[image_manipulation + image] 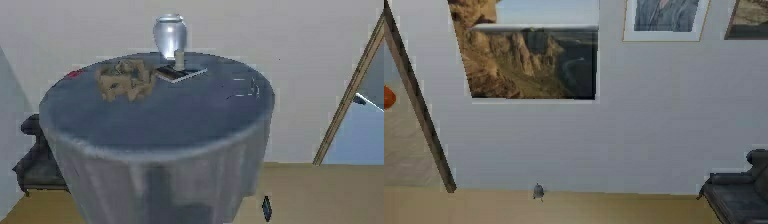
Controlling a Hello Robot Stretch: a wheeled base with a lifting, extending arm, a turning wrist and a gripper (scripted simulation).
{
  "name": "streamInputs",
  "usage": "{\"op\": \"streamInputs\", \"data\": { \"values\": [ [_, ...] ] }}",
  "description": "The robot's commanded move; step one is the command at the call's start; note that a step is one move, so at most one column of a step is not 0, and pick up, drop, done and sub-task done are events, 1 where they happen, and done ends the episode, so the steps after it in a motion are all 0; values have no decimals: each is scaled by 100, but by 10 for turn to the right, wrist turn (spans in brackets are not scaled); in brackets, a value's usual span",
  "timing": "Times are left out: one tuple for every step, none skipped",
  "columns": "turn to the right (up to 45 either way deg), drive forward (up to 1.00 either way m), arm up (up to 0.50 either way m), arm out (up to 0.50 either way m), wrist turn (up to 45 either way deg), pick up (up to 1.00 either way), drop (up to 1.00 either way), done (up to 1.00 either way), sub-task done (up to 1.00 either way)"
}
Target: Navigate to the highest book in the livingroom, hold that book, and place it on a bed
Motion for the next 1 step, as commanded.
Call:
{"op": "streamInputs", "data": {
  "values": [
    [0, 45, 0, 0, 0, 0, 0, 0, 0]
  ]
}}
